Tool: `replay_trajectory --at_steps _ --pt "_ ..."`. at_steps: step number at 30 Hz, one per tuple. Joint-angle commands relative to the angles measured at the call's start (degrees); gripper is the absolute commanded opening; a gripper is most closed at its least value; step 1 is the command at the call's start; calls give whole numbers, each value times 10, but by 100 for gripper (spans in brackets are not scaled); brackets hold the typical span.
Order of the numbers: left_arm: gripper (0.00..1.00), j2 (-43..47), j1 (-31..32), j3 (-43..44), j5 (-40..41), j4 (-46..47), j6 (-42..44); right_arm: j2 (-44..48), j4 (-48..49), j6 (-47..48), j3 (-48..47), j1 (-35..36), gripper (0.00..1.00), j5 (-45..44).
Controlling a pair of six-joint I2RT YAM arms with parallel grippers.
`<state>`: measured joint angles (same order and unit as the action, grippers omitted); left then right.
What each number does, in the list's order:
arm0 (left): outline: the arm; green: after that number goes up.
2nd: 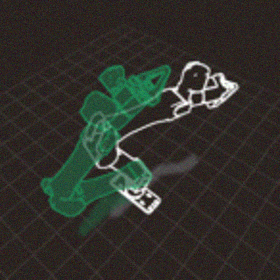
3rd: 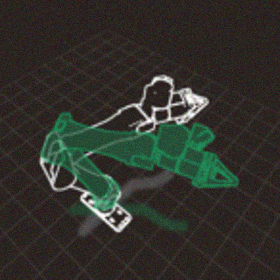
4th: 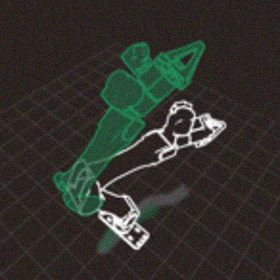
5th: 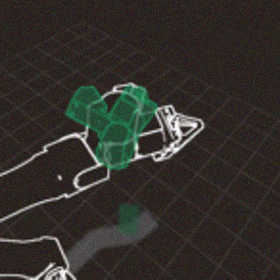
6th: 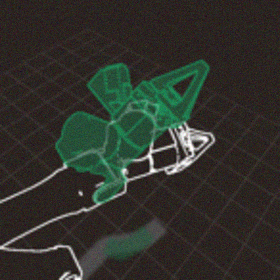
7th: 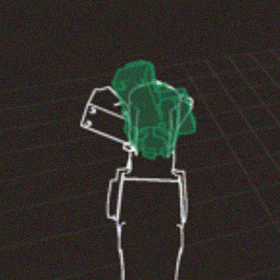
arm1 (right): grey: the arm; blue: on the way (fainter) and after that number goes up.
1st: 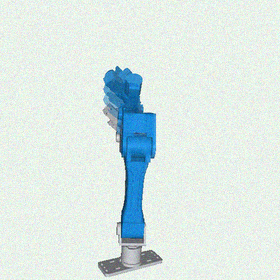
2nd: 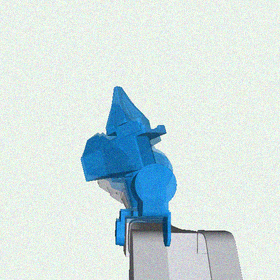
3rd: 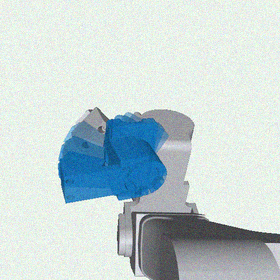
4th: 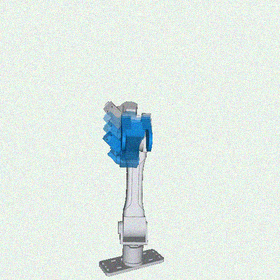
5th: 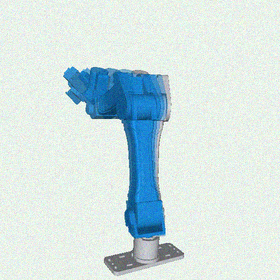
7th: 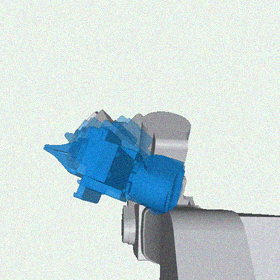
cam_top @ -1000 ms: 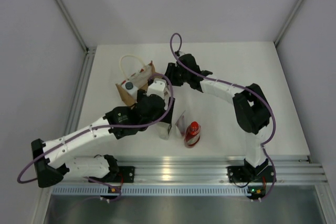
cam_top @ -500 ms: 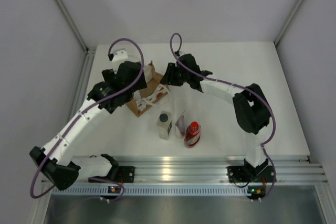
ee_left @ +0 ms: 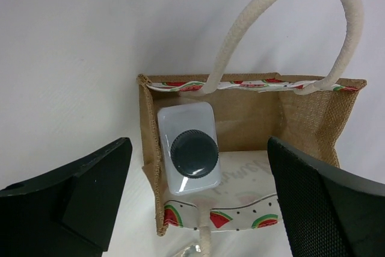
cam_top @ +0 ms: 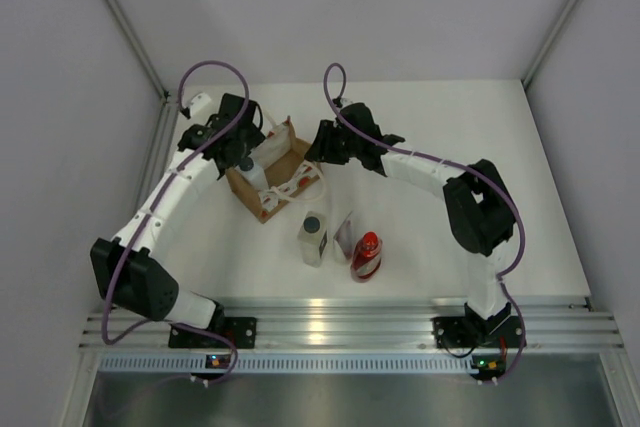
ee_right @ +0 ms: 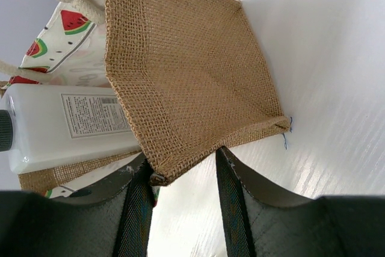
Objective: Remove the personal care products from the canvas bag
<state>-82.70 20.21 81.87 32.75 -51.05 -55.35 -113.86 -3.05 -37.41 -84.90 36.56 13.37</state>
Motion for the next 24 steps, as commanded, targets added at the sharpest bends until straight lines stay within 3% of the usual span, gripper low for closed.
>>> replay_trajectory --at_steps 1,10,24 --pt "98 -20 -1 20 -22 0 -75 8 -6 15 -18 -8 41 0" --pt "98 -50 -1 11 -23 1 -97 9 -6 15 -15 -8 41 0" --pt "90 -80 0 17 -37 1 -95 7 -6 15 -15 -8 41 0"
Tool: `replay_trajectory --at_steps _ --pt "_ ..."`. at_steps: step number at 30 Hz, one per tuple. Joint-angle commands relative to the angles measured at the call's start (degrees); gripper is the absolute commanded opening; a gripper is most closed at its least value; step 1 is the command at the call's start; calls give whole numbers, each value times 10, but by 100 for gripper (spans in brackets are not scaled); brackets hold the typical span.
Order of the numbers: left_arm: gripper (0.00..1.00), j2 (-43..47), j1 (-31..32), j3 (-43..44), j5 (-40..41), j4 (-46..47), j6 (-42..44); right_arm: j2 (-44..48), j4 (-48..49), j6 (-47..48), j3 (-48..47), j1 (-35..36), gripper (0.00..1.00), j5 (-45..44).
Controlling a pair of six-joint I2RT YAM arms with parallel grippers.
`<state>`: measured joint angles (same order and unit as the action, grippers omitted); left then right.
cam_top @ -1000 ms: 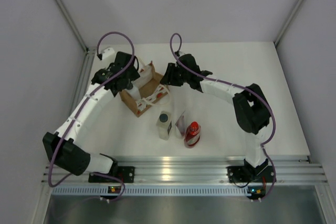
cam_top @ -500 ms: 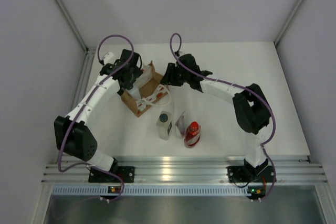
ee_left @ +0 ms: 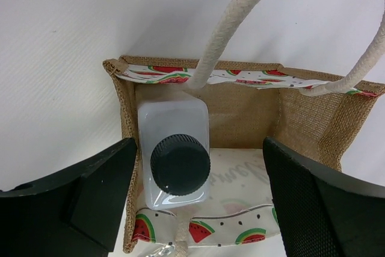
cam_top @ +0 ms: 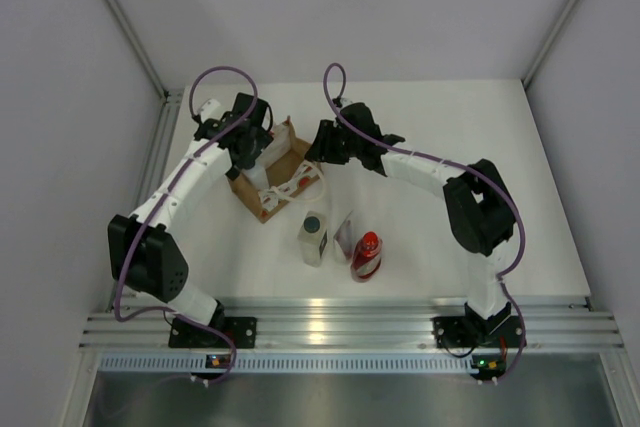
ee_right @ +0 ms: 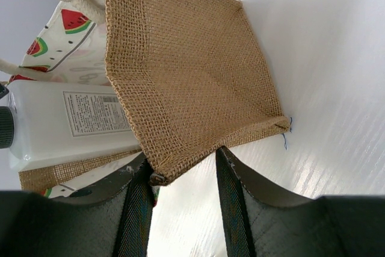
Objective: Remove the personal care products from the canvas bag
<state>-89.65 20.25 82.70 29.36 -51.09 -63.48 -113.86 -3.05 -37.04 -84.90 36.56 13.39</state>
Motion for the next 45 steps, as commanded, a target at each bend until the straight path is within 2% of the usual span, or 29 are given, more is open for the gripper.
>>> replay_trajectory --at_steps 1,45 --pt "89 -11 -1 9 -4 2 -14 7 -6 12 -16 -8 41 0" --pt "88 25 -1 11 -16 1 -2 2 -6 10 -20 -8 41 2"
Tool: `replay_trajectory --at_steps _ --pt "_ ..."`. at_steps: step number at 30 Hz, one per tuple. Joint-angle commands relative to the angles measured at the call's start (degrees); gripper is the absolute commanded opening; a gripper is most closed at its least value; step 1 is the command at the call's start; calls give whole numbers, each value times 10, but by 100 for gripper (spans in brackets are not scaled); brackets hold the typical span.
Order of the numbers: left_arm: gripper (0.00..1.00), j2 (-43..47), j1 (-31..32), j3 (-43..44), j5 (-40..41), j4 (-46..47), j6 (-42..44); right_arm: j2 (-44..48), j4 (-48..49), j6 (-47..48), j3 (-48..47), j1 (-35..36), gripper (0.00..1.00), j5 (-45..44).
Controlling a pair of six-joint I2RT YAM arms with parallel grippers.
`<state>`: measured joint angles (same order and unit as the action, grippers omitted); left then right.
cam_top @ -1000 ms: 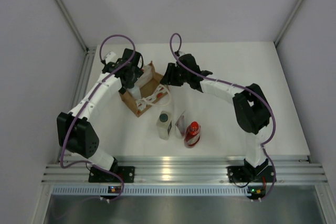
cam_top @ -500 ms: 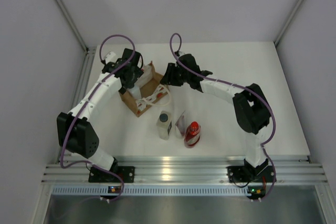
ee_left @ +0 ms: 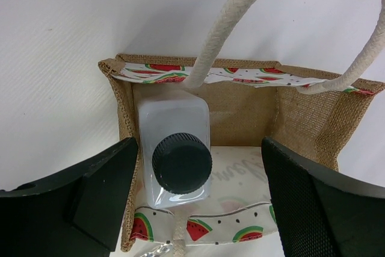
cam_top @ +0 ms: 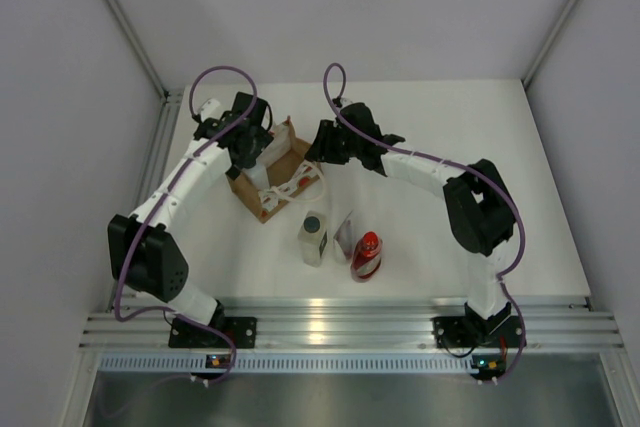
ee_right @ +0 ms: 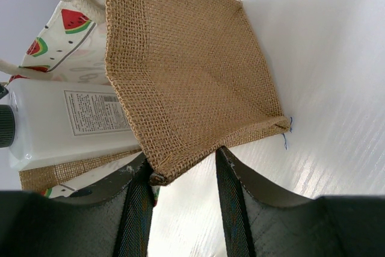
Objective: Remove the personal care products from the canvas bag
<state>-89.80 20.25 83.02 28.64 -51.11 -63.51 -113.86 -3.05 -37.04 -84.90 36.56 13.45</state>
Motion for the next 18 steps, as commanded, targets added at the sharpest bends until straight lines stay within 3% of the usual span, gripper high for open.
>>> replay_trajectory --at_steps 1,18 --pt "88 30 0 7 -6 1 0 0 -6 9 -20 -9 41 3" --pt "88 29 -1 -8 2 1 -5 -2 -6 11 -23 -9 41 5"
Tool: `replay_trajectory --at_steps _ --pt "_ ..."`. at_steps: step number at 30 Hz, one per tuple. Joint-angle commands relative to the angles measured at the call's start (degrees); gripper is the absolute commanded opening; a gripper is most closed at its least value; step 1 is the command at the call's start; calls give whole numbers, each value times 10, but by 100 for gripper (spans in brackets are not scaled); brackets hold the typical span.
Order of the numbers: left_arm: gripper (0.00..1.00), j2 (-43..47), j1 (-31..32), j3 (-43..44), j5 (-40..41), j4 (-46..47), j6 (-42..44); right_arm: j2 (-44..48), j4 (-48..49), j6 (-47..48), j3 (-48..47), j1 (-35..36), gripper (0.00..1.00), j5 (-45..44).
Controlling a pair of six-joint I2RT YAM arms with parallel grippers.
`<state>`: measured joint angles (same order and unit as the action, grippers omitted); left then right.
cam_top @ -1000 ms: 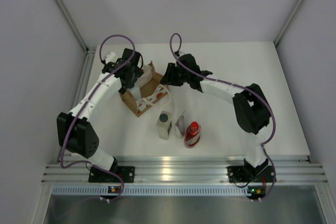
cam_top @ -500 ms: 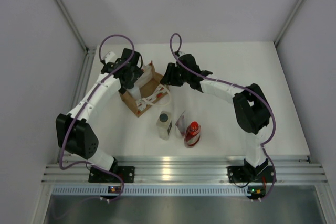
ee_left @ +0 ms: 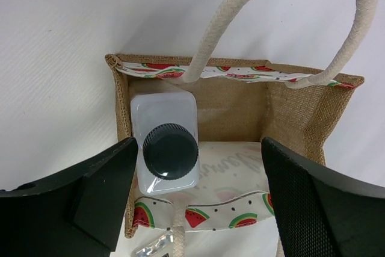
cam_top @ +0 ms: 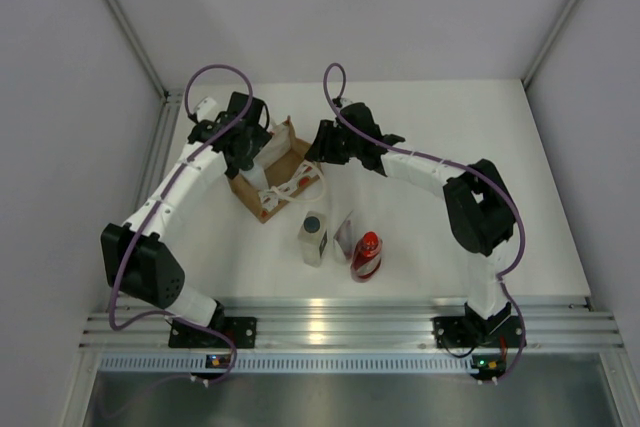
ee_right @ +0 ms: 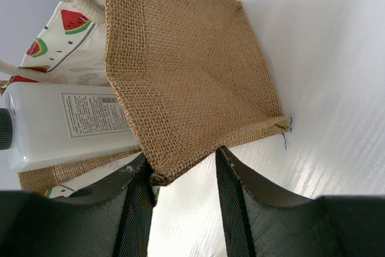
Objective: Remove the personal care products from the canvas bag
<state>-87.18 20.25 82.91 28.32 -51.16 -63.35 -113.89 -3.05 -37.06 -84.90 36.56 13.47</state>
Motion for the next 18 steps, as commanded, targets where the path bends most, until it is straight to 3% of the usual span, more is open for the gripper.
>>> replay_trajectory --at_steps 1,18 --pt "88 3 -1 -9 6 2 -7 -2 -6 12 -23 -8 41 4" --pt "84 10 -1 -31 17 5 -29 -4 -6 11 -23 -8 41 5"
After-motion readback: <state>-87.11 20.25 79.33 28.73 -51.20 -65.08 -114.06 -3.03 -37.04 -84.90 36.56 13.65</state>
